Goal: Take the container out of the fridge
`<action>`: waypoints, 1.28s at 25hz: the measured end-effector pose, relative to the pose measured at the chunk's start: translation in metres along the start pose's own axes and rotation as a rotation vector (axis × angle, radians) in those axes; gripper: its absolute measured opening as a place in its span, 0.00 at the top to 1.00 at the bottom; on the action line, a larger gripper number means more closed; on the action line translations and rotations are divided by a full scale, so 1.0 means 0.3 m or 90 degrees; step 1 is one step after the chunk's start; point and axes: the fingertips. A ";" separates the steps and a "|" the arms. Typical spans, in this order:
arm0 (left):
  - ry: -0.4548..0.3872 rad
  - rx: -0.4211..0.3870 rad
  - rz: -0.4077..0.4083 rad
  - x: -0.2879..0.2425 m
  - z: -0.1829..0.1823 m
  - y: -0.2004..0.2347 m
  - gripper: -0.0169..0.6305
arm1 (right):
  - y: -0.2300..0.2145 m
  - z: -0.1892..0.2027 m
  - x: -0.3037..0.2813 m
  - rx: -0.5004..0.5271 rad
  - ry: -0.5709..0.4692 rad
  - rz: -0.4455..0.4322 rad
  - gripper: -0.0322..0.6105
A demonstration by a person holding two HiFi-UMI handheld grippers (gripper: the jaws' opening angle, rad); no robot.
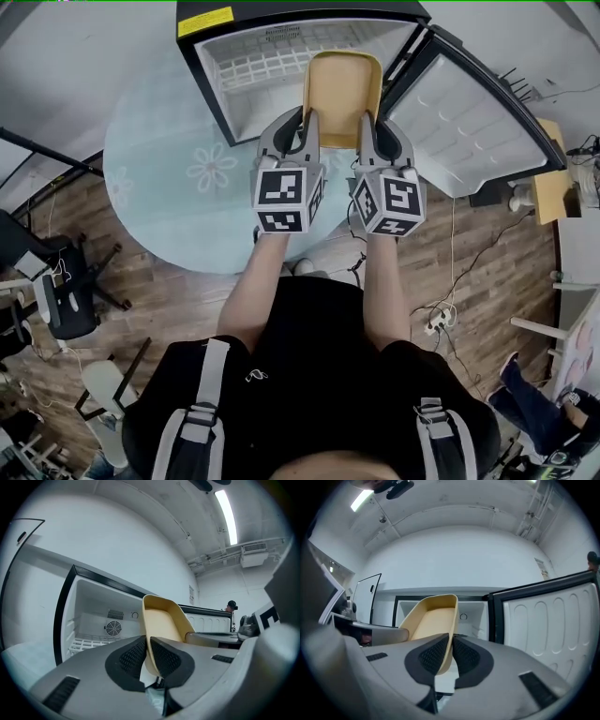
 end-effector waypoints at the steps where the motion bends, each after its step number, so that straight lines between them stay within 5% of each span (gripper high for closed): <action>1: 0.002 0.003 0.007 0.002 0.009 -0.013 0.93 | -0.009 0.007 0.014 -0.001 0.004 0.005 0.90; 9: 0.007 0.006 0.032 0.017 0.041 -0.071 0.93 | -0.038 0.024 0.074 0.000 0.016 0.009 0.91; 32: 0.032 -0.014 -0.008 0.054 0.077 0.035 0.92 | 0.055 0.088 0.006 -0.033 0.027 -0.043 0.91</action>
Point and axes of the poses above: the fingertips, and each gripper's own axes: x backward along the fingers, y to its left, z out of its underside, and after that the axes turned 3 degrees about -z, right-handed
